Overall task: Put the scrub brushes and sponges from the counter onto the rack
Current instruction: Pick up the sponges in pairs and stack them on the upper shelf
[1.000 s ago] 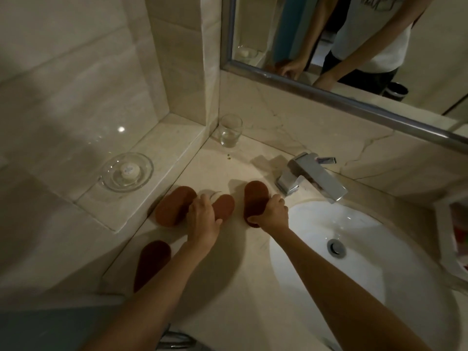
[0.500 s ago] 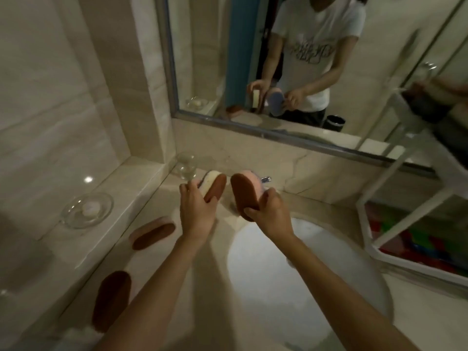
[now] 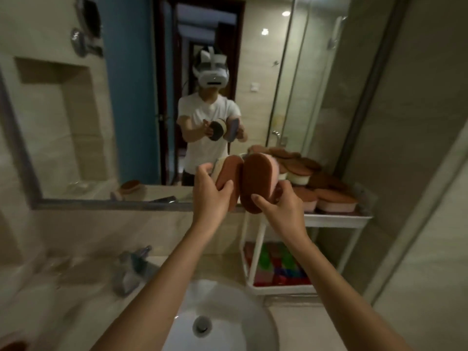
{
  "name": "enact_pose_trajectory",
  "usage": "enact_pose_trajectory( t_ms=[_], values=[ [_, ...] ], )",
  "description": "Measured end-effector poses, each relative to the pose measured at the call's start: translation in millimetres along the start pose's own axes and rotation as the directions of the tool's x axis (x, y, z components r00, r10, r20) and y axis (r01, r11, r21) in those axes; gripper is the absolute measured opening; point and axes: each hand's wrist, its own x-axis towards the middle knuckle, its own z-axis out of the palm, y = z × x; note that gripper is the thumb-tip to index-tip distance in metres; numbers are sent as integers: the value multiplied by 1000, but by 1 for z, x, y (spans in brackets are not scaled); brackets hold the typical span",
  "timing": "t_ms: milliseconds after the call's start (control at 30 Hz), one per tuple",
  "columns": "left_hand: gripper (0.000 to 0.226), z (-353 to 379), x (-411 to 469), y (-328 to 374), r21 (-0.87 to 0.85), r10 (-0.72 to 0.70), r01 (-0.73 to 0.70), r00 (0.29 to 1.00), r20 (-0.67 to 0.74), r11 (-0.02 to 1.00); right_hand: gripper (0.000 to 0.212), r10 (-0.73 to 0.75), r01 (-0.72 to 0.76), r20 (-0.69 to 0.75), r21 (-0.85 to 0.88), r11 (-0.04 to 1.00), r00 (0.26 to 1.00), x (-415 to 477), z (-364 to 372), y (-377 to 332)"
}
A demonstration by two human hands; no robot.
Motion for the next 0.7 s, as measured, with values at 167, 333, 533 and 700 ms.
enact_pose_trajectory(
  t_ms=[167,333,533,700],
  values=[
    [45,73,17,44,-68,-39,49,989,143,997,38,103,-99,-40,88,991,994,50,-62,38],
    [56,129,44,67,-64,-94,107,980,177,992,44,257,-255,24,228,940,966,107,-105,80],
    [68,182,81,67,-65,-195,205,971,135,977,47,382,-381,41,229,896,923,167,-111,124],
    [66,207,103,54,-15,-263,268,952,154,963,39,411,-433,138,242,868,901,195,-96,133]
  ],
)
